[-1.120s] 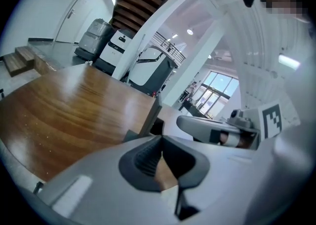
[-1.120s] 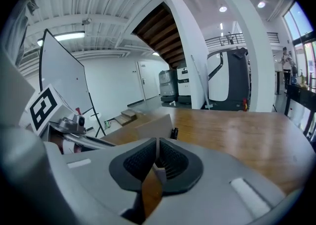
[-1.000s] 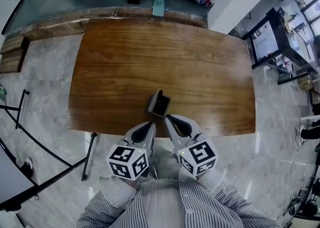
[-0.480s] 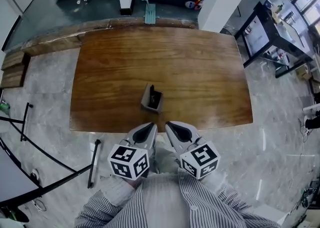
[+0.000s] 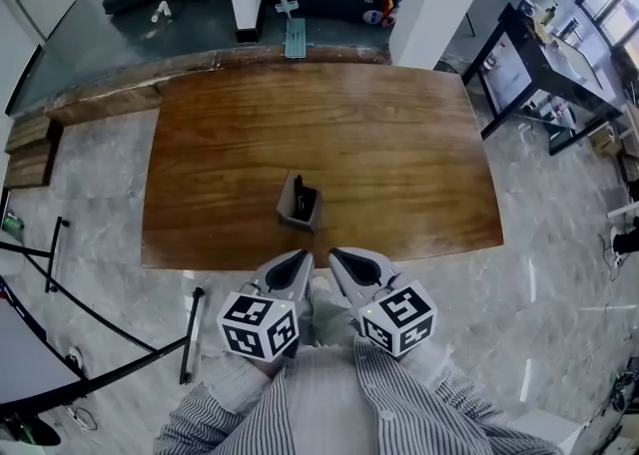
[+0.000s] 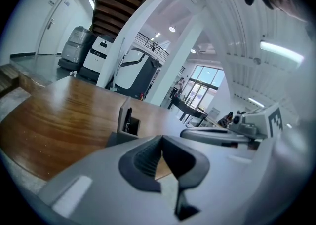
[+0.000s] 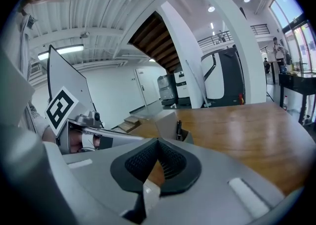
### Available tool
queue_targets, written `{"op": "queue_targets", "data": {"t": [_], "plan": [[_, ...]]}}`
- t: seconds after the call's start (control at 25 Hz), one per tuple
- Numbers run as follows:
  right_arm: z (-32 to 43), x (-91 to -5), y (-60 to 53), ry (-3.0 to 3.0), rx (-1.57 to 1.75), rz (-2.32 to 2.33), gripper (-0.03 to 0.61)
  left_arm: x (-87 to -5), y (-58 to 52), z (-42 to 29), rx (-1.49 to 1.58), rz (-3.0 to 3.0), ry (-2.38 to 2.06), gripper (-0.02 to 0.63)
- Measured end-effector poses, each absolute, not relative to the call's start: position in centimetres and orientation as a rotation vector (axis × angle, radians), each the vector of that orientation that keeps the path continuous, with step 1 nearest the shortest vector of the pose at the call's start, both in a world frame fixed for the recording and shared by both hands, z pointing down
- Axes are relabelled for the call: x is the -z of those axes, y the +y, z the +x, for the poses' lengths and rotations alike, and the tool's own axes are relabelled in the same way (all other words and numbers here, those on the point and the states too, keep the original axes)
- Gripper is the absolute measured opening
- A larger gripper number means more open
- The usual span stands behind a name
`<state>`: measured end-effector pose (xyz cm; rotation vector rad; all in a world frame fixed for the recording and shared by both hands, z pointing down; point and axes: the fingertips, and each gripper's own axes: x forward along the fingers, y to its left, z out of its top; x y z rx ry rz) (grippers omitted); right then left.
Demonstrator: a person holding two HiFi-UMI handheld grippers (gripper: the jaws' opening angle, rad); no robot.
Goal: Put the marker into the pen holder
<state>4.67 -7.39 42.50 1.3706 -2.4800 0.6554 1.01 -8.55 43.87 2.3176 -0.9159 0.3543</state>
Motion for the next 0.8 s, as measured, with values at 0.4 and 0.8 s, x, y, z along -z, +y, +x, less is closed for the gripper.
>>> {"op": "queue_targets", "data": {"t": [0.4,0.8], "plan": [[3.87,-43.08,-7.21,-2.481,-0.657,1.285,-0.002,-44.35,-8.48,1.27,-0.336,2.285,-0.890,0.008],[3.61,-43.37,-6.72,-2.478,-0.666,1.251,-0.002,-44.26,-8.29,1.65,-0.363,2.307,-0.888,0.008]]}}
